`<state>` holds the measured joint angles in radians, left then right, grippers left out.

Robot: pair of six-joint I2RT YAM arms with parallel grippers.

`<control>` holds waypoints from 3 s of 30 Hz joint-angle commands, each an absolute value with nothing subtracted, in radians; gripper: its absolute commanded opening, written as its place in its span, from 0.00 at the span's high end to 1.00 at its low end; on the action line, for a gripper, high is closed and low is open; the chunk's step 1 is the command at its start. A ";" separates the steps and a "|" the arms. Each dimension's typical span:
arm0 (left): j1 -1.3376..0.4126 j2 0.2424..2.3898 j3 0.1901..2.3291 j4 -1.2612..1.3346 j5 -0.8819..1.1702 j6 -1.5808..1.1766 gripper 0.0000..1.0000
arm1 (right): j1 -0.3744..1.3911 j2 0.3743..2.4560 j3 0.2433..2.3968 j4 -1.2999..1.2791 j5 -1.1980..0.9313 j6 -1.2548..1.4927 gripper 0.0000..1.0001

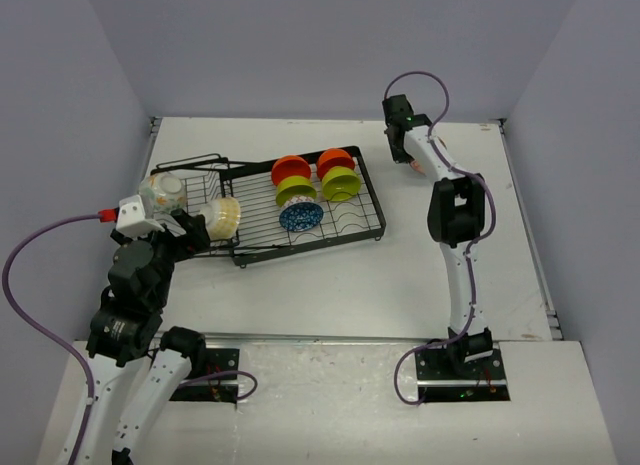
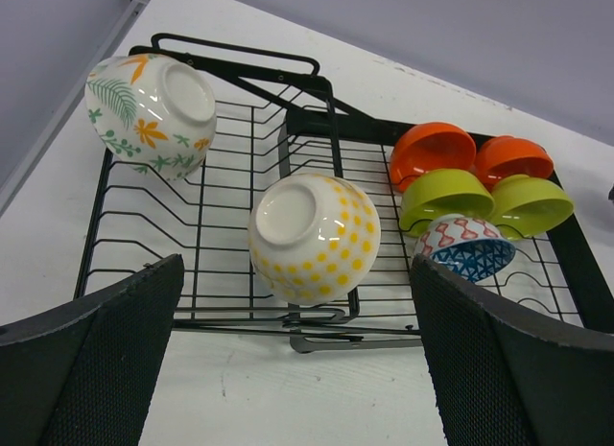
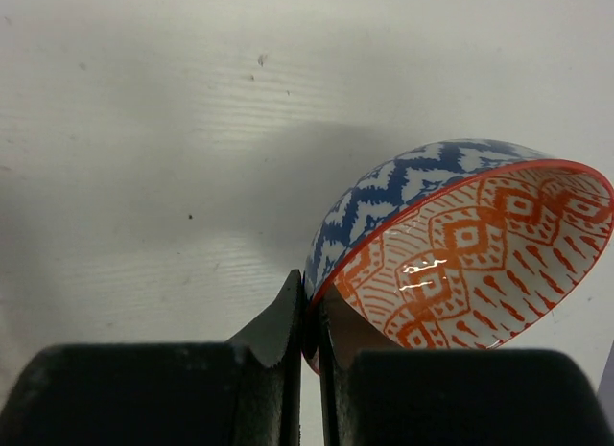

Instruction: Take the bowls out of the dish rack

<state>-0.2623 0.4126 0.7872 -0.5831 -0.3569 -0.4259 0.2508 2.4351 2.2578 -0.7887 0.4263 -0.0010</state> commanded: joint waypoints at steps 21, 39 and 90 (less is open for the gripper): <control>-0.285 0.402 0.785 -0.548 -0.373 -0.411 0.00 | 0.233 2.407 2.198 -0.805 0.331 -0.121 0.79; -0.285 0.400 0.787 -0.557 -0.400 -0.419 0.00 | 0.368 1.975 1.934 -0.687 0.332 0.101 0.30; -0.285 0.388 0.785 -0.558 -0.411 -0.428 0.00 | 0.908 1.871 1.104 0.250 0.594 1.951 0.46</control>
<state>-0.2821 0.3920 0.7872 -0.5865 -0.4206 -0.4274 0.9184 1.8465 1.0687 0.2905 0.5190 1.9125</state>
